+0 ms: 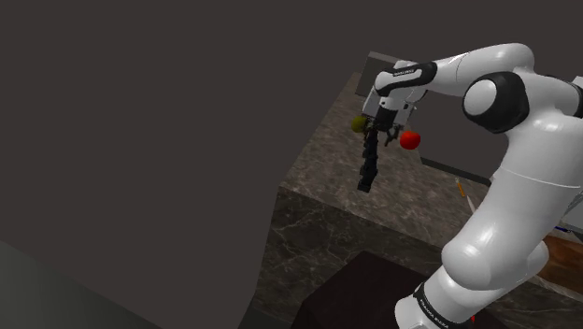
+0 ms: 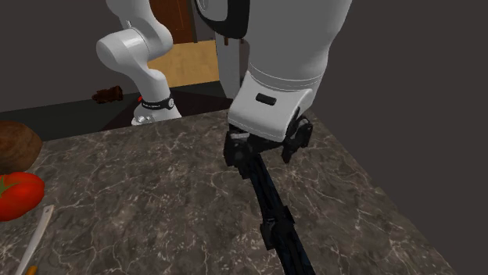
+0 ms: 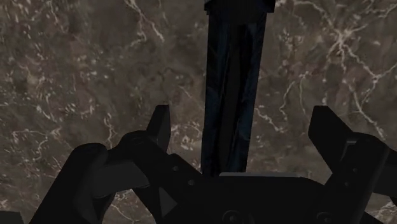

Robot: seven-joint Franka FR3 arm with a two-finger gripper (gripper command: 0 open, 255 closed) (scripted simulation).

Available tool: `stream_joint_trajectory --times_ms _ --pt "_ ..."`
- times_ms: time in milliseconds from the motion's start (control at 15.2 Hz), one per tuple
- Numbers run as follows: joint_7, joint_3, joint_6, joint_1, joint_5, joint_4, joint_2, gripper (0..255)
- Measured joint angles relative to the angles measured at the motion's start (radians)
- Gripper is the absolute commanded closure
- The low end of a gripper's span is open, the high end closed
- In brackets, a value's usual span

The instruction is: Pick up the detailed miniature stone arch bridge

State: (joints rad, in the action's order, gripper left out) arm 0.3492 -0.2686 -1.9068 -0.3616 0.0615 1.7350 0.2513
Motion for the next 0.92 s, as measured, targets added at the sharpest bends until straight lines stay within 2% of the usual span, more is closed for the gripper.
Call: stream_joint_trajectory --times_ms 528,594,924 --pt "0.002 -0.002 -0.085 -0.008 0.015 0.047 0.046 0" --pt "0.001 -0.002 -0.089 -0.009 0.016 0.049 0.048 255" --pt "0.001 -0.001 -0.094 -0.009 0.017 0.052 0.049 255"
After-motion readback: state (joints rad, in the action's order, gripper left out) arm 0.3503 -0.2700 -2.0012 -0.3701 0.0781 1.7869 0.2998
